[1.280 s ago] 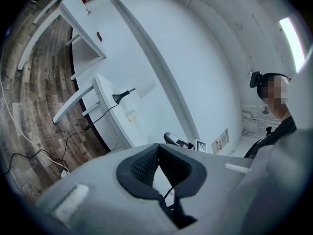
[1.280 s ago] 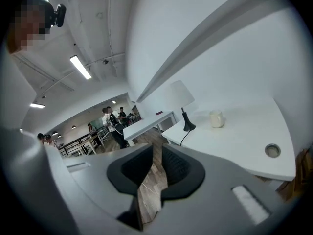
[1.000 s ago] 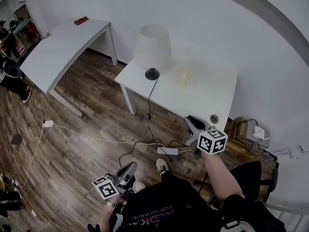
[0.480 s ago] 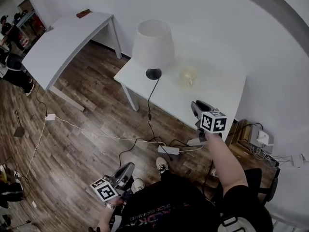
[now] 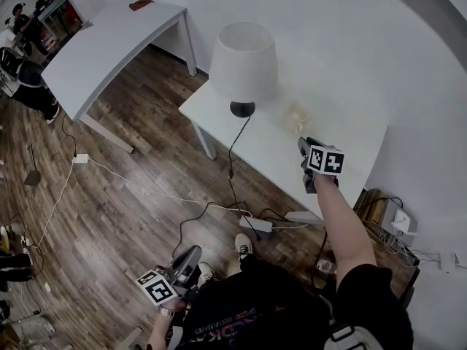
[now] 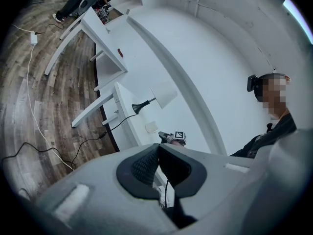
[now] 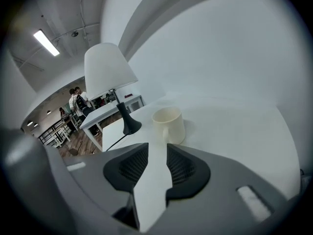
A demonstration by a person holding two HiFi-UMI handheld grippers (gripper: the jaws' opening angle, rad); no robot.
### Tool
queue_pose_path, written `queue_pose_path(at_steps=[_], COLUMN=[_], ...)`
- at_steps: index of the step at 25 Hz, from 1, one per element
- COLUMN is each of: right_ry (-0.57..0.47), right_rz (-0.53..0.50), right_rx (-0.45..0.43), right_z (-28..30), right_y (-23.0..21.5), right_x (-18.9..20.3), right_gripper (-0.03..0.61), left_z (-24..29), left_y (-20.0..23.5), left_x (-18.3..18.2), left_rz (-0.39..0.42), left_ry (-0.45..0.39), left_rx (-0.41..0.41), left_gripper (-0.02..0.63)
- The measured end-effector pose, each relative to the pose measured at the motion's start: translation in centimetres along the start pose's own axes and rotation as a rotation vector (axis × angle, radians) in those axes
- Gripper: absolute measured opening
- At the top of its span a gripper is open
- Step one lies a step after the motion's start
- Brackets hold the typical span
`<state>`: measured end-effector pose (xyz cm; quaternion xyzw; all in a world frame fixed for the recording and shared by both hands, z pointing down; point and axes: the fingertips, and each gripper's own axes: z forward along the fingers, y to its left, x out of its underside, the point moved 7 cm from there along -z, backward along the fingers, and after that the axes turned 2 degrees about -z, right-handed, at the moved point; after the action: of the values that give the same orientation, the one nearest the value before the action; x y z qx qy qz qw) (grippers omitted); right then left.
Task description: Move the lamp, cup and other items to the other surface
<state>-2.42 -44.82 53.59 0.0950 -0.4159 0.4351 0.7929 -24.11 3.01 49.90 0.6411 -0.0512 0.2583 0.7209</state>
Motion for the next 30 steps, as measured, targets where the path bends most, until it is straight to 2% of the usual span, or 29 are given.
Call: queue_pose_path(at_steps=[18,23,25,30], right_ry=[0.143,0.175,0.182,0.179], right_rz=[0.005,-0.008,-0.024,-0.07], right_rx=[0.006,0.018,0.028,0.054], right_z=[7.7,8.1,8.1,8.0], right_y=[-2.1,-2.3,-2.3,-2.2], right_x=[-1.4,-1.6,-1.7,-1.6], right_gripper=[0.15,0.129,0.075,0.06], left_z=[2.2,2.2,2.1,2.0], left_y=[-0.1,-0.2,-0.1,-0.1], left_x=[0.8,0.9,1.0,1.3], left_rz=[-0.02,-0.022,-0.027,-0.03], left_ry=[-0.018,-0.021,-0.026,-0.027], left_rx=[-0.064,-0.068,-0.071,-0.068], left_gripper=[-0.003,-0.003,-0.003,-0.003])
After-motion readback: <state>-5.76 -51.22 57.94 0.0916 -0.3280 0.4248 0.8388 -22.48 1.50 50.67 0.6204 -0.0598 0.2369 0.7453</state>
